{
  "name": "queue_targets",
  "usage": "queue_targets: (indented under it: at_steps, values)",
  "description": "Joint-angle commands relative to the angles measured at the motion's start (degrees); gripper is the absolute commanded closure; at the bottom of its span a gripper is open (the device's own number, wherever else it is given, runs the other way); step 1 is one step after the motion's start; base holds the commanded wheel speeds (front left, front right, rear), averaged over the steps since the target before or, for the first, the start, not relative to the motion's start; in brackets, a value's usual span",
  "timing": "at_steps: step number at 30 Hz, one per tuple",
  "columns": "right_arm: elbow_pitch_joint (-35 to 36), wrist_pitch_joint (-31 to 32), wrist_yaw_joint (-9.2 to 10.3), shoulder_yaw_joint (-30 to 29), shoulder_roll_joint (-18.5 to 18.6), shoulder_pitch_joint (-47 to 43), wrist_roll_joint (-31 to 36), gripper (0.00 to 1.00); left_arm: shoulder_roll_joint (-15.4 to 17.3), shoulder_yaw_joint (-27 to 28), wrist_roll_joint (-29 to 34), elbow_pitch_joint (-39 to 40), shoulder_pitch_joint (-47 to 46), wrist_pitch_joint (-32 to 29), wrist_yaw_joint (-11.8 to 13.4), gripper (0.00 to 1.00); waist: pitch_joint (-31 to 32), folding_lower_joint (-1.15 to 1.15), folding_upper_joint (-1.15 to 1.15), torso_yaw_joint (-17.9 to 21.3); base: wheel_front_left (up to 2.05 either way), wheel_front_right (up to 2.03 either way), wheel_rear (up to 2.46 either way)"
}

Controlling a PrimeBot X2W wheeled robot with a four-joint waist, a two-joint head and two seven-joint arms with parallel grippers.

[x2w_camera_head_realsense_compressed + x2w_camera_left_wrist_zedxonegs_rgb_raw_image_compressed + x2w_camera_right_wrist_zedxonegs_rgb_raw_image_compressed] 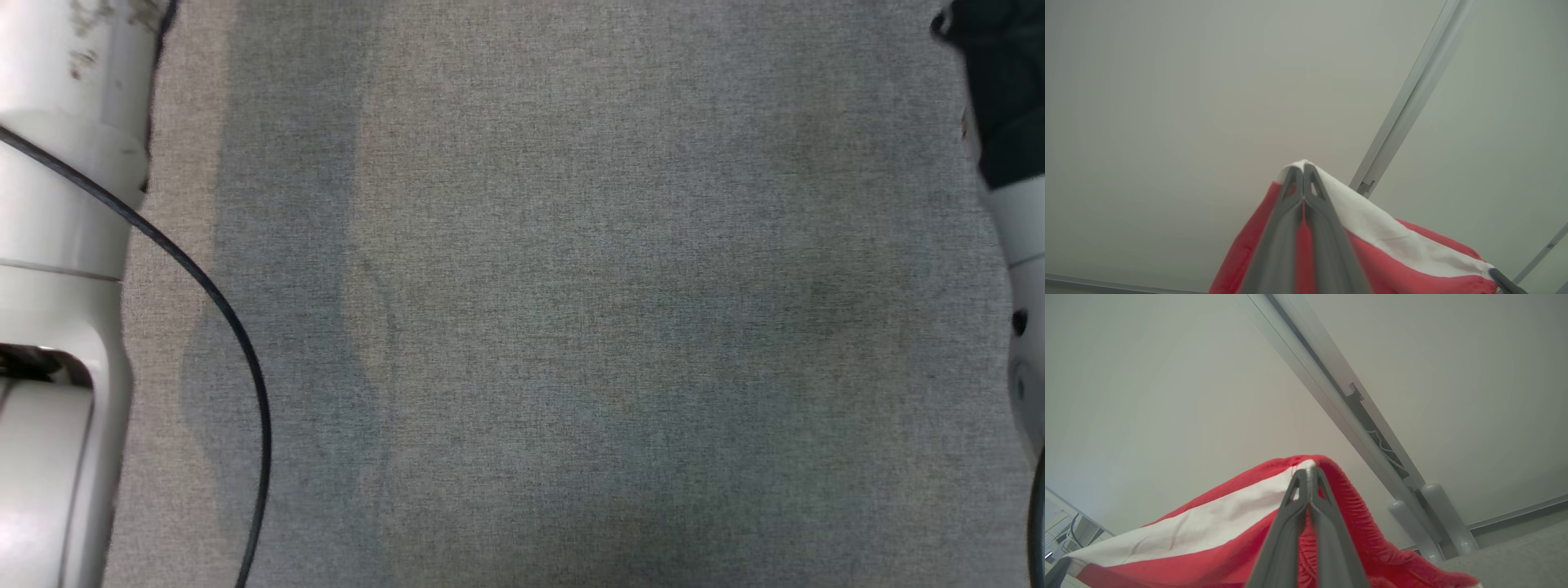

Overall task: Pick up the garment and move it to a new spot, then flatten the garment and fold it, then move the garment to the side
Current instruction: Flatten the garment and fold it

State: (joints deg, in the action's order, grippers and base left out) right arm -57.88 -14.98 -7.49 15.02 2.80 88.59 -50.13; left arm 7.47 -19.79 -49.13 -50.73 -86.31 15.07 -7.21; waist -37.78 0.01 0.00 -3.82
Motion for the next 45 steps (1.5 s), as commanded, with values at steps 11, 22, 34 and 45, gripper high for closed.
queue_targets:
  at_steps: [11, 22, 34, 45]
  values:
    - [1.19, -0.29, -0.01, 3.54, 1.26, -12.35, -6.94, 1.00, -1.72, -3.20, 2.54, 0.04, 11.02, 0.04, -0.36, 1.00, 2.92, -0.01, 0.00, -0.82, 0.00, 0.00, 0.00]
    - [7.05, 6.27, -0.01, 14.03, 6.08, -26.42, -16.95, 1.00, -0.95, -8.25, -1.23, -0.98, 23.42, 0.04, -0.37, 1.00, 10.86, -0.01, 0.00, -1.29, 0.00, 0.00, 0.00]
    - [12.16, 11.02, -0.01, 27.32, 13.98, -40.40, -23.07, 1.00, -2.30, -10.35, -2.05, -2.67, 34.68, 0.05, -0.37, 1.00, 19.73, -0.01, 0.00, -3.35, 0.00, 0.00, 0.00]
    - [16.19, 10.75, -0.01, 32.47, 16.81, -48.42, -30.23, 1.00, 1.90, -20.10, 7.26, 0.92, 44.23, 0.05, -0.37, 1.00, 27.20, -0.01, 0.00, -4.45, 0.00, 0.00, 0.00]
